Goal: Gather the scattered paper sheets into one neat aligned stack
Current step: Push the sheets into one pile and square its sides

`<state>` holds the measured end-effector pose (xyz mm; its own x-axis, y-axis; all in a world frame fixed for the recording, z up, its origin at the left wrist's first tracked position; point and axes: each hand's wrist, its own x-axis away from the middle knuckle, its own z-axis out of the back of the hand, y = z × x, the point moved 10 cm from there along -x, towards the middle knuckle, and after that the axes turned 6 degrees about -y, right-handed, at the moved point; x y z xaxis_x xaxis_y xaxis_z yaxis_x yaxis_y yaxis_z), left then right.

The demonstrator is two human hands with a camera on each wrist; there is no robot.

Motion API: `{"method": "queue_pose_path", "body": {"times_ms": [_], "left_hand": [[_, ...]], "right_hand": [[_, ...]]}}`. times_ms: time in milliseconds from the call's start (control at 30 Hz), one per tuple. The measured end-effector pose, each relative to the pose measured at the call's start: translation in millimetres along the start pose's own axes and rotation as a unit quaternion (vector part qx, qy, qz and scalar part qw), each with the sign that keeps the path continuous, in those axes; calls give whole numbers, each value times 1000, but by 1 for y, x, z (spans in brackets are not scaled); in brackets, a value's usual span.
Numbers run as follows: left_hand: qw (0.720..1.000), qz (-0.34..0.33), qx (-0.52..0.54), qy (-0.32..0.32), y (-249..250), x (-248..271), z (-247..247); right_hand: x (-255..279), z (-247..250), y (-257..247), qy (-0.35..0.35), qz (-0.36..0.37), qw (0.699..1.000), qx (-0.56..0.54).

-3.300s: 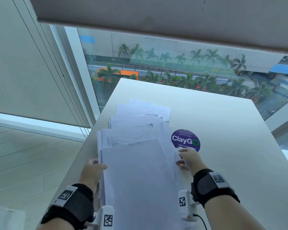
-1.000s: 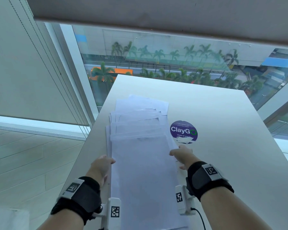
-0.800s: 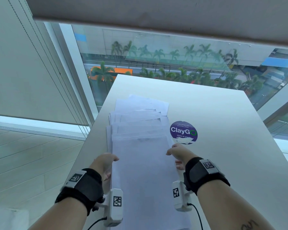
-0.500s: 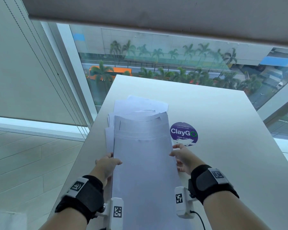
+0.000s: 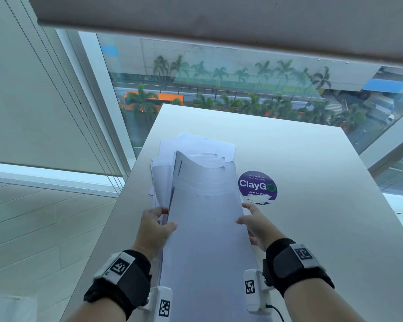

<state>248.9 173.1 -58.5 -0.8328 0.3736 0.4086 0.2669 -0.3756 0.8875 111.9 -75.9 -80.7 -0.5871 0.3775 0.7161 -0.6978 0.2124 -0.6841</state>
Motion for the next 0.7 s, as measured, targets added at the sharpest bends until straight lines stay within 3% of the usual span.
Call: {"method": "queue_pose_path", "body": {"times_ms": [100,200,367,600,700], "left_hand": [[1000,2,-10,16,-27,-18,6],[1000,0,-21,-3,4,3,1],[997,19,33,-63,8,6,-13],[983,138,97,-68,-13,-3,-7],[987,104,105,-61,-3,-1,-7]], "right_hand": [[-4,1,3,21,1,999,34],[-10,3,6,31,20,998,49],[0,7,-1,37,56,997,28],[-4,7,5,20,68,996,52],[-4,8,8,10,66,997,34]]}}
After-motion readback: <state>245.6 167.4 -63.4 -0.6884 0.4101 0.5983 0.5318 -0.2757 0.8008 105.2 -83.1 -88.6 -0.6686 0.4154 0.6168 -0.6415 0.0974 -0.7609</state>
